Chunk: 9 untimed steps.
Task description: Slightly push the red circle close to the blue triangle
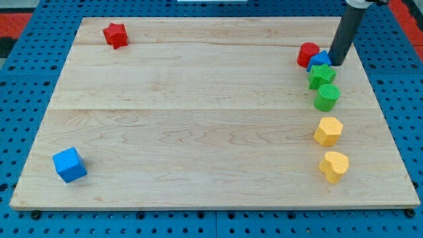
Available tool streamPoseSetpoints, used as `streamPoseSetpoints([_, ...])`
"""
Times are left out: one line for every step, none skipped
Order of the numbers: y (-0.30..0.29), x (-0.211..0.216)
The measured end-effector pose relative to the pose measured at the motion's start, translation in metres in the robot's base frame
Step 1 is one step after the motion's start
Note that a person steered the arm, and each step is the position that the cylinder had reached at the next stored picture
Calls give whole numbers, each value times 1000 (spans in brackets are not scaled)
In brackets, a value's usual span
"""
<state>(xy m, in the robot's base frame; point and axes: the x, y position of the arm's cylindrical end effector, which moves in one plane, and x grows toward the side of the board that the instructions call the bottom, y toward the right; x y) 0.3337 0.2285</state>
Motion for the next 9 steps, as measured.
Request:
streamPoseSetpoints([-10, 1])
streamPoseSetpoints([-11, 1])
streamPoseSetpoints([-3, 1])
streamPoseSetpoints([31, 0])
streamPoseSetpoints([53, -30])
streamPoseSetpoints([39, -70])
streamPoseSetpoints([-18, -86])
streamPoseSetpoints([-60, -72])
streamPoseSetpoints([-83, -57])
